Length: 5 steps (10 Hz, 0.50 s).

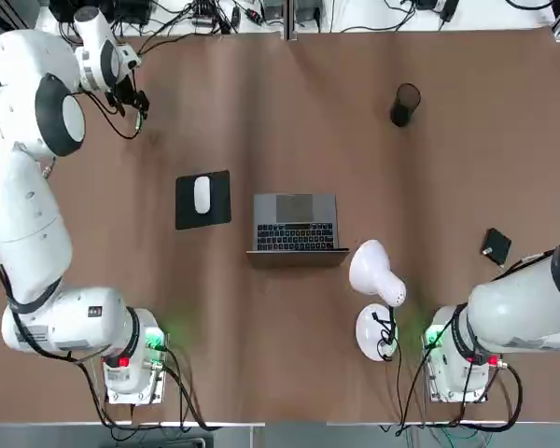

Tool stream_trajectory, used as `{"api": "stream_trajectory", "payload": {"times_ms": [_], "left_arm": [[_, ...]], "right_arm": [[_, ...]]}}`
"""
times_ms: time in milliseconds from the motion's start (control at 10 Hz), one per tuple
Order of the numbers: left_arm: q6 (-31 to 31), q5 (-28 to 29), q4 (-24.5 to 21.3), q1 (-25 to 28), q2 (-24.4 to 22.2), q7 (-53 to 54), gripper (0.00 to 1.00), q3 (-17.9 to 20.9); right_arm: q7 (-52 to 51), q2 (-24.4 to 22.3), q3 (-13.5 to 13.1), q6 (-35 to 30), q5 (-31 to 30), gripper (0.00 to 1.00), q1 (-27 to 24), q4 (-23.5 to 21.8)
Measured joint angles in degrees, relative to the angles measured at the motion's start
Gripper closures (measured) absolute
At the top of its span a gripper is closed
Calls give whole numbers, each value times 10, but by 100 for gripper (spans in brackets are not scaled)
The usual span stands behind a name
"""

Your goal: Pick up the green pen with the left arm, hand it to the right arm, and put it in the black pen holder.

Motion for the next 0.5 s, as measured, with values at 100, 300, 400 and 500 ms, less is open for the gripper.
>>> {"api": "stream_trajectory", "payload": {"times_ms": [100, 300, 400, 500], "left_arm": [[8, 0, -3, 1, 2, 0, 6, 0], [19, -13, -7, 5, 5, -1, 12, 0], [21, -17, -9, 7, 8, -1, 16, 0], [21, -18, -11, 8, 10, -1, 18, 0]], "right_arm": [[0, 0, 0, 0, 0, 0, 0, 0], [0, 0, 0, 0, 0, 0, 0, 0], [0, 0, 0, 0, 0, 0, 0, 0], [0, 0, 0, 0, 0, 0, 0, 0]]}}
